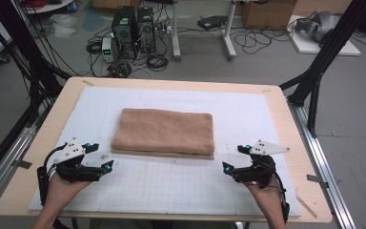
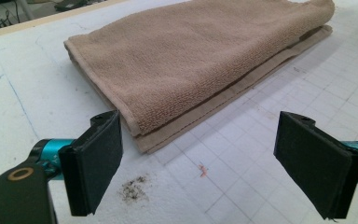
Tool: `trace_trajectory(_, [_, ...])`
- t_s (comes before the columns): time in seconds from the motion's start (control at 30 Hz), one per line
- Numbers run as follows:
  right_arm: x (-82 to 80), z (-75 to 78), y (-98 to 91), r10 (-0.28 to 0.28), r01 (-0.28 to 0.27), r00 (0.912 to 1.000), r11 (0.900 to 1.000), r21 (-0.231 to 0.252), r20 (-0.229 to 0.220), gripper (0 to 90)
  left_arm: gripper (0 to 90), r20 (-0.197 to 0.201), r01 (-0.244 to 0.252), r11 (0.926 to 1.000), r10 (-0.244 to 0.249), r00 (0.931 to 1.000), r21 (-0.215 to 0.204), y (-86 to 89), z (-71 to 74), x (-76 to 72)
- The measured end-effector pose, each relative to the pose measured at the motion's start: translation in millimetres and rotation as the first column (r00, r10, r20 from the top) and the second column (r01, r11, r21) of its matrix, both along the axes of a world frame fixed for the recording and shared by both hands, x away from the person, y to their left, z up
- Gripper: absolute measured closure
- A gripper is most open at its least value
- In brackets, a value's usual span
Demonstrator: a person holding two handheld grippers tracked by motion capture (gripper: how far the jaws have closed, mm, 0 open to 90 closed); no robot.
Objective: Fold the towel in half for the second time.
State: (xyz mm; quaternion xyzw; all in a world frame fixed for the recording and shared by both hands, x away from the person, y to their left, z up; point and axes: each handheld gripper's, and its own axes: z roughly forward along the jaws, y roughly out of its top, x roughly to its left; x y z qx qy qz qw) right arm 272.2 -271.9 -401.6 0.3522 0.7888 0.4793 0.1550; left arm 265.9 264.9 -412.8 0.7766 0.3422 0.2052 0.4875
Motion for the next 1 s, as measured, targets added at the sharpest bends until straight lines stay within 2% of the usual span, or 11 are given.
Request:
trace_trajectory(0.33, [-8.6, -1.1, -7.2, -0.017, 0.017, 0.9998, 0.9998, 0.009, 0.007, 11.2, 15.9, 0.015, -0.008, 1.0, 0.008, 0.9998, -0.006, 3.0, 2.3, -7.9])
trace_trajectory(1.0, [-24.2, -7.7, -15.6, -0.031, 0.031, 0.9994, 0.9994, 0.013, 0.016, 11.2, 16.0, 0.01, -0.024, 0.9997, 0.024, 0.9997, -0.002, 10.4, -5.4, -21.9])
